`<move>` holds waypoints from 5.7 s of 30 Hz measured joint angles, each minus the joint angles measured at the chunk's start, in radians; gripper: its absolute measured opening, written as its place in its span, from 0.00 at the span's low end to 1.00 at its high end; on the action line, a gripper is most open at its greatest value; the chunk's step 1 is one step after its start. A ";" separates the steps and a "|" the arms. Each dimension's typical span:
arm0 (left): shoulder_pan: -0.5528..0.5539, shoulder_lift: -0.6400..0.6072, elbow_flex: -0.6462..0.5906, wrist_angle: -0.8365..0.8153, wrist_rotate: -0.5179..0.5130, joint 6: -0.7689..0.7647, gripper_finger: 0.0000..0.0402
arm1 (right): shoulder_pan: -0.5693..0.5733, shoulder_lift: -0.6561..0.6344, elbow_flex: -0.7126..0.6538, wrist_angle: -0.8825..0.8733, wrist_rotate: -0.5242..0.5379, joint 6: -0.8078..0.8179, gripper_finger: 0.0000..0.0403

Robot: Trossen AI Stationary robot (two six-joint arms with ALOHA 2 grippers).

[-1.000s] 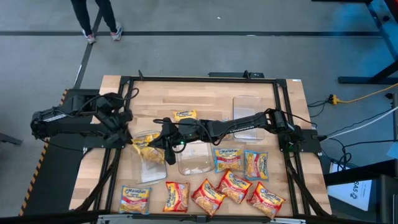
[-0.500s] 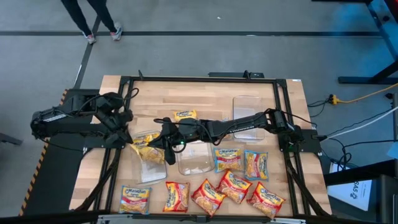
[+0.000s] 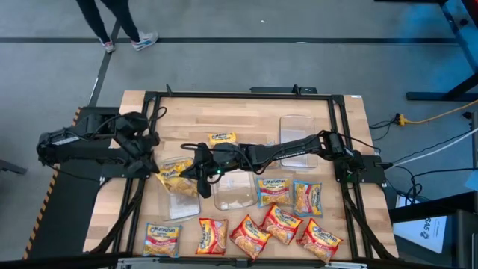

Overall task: Sort Maruchan noodles
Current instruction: Put the yellow noodle pack into the left transparent bin

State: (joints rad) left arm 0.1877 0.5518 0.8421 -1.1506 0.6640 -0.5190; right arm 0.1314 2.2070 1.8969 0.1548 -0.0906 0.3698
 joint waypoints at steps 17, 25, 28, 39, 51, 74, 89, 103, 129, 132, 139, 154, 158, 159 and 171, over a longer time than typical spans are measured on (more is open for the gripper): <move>-0.350 0.024 0.000 0.111 -0.246 -0.263 0.00 | 0.019 0.000 0.000 -0.032 0.014 0.046 0.00; -0.535 0.126 0.000 0.183 -0.352 -0.315 0.00 | 0.035 0.000 -0.001 -0.064 0.034 0.053 0.00; -0.602 0.161 0.000 0.184 -0.391 -0.345 0.00 | 0.040 0.000 -0.001 -0.072 0.051 0.053 0.00; -0.734 0.174 0.001 0.179 -0.519 -0.450 0.00 | 0.045 0.002 -0.002 -0.106 0.049 0.085 0.00; -0.768 0.175 0.001 0.171 -0.561 -0.470 0.00 | 0.046 0.035 -0.002 -0.118 0.012 0.140 0.00; -0.767 0.182 0.001 0.170 -0.571 -0.475 0.00 | 0.052 0.080 -0.001 -0.089 -0.033 0.213 0.00; -0.767 0.219 0.000 0.172 -0.571 -0.475 0.00 | 0.052 0.116 -0.002 -0.089 -0.054 0.254 0.02; -0.767 0.236 0.000 0.167 -0.587 -0.470 0.00 | 0.037 0.116 -0.002 -0.096 -0.060 0.286 0.29; -0.767 0.255 0.000 0.054 -0.597 -0.545 0.15 | 0.018 0.113 -0.002 -0.156 -0.157 0.362 0.36; -0.767 0.252 0.000 0.002 -0.599 -0.549 0.14 | 0.011 0.113 -0.002 -0.180 -0.164 0.368 0.36; -0.746 0.225 0.017 -0.054 -0.732 -0.550 0.14 | -0.043 0.113 0.060 -0.188 -0.192 0.361 0.36; -0.680 0.145 0.203 -0.034 -1.760 -0.259 0.14 | -0.292 0.039 0.417 -0.896 -0.180 0.068 0.36; -0.622 0.165 0.188 0.017 -1.825 -0.142 0.14 | -0.360 -0.027 0.419 -1.167 -0.099 -0.009 0.36; -0.600 0.176 0.175 0.036 -1.815 -0.120 0.14 | -0.372 -0.038 0.419 -1.234 -0.060 -0.031 0.36; -0.104 0.263 -0.066 0.750 -1.164 0.225 0.14 | -0.425 -0.048 0.417 -1.643 0.091 -0.030 0.36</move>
State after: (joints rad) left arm 0.0833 0.8148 0.7757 -0.4003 -0.5004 -0.2939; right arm -0.2932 2.1586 2.3142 -1.4879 0.0004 0.3401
